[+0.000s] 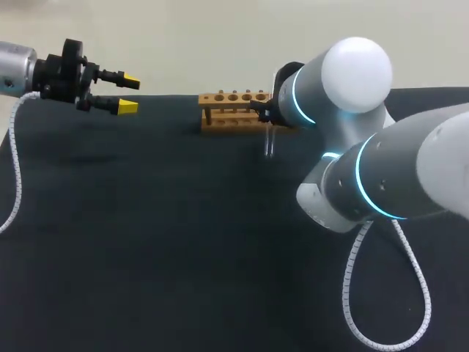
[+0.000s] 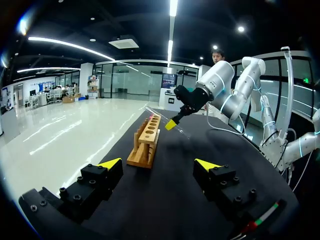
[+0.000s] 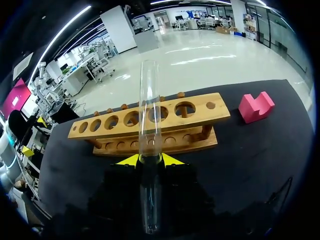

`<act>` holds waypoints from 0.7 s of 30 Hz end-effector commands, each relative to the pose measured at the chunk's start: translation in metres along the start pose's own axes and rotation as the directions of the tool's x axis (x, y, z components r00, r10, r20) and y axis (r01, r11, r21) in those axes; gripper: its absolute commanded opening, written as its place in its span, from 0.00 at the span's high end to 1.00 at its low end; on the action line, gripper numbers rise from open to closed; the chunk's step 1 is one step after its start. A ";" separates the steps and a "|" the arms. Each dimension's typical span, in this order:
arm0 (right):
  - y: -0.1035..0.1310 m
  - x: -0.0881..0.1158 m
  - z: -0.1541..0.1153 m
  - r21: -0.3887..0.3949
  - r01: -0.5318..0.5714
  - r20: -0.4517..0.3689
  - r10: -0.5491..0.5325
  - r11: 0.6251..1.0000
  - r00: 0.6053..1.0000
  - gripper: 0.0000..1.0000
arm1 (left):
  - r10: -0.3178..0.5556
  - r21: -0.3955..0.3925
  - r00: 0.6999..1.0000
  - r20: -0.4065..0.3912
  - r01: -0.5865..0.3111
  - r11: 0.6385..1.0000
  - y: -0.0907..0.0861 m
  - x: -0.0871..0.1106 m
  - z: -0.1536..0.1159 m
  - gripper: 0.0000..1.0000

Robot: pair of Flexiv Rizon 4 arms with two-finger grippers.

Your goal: Grasp the test tube, adjust it, and insert it.

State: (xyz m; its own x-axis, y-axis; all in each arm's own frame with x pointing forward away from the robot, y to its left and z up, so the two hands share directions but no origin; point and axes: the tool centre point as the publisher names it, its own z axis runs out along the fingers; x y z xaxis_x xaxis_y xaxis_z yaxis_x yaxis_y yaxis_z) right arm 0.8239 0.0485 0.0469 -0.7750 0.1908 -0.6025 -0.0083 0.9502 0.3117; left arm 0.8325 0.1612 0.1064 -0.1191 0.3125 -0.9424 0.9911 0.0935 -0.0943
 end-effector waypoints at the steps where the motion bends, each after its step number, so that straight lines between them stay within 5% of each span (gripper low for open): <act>1: -0.002 -0.005 0.007 -0.015 0.000 -0.159 -0.002 1.000 0.987 1.00 | 0.001 0.007 1.000 0.001 -0.001 1.000 0.003 0.001 0.000 0.00; 21: -0.001 0.001 0.010 -0.009 -0.008 -0.217 0.006 1.000 0.976 1.00 | 0.001 0.007 1.000 0.001 -0.001 1.000 0.003 0.001 0.000 0.00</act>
State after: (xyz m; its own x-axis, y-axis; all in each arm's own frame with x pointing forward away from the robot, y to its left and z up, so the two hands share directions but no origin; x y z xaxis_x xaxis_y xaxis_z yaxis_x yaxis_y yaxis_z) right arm 0.8283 0.0504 0.0367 -0.8508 0.1641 -0.4992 -0.0071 0.9463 0.3231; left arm 0.8325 0.1612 0.1064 -0.1191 0.3124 -0.9424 0.9911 0.0935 -0.0943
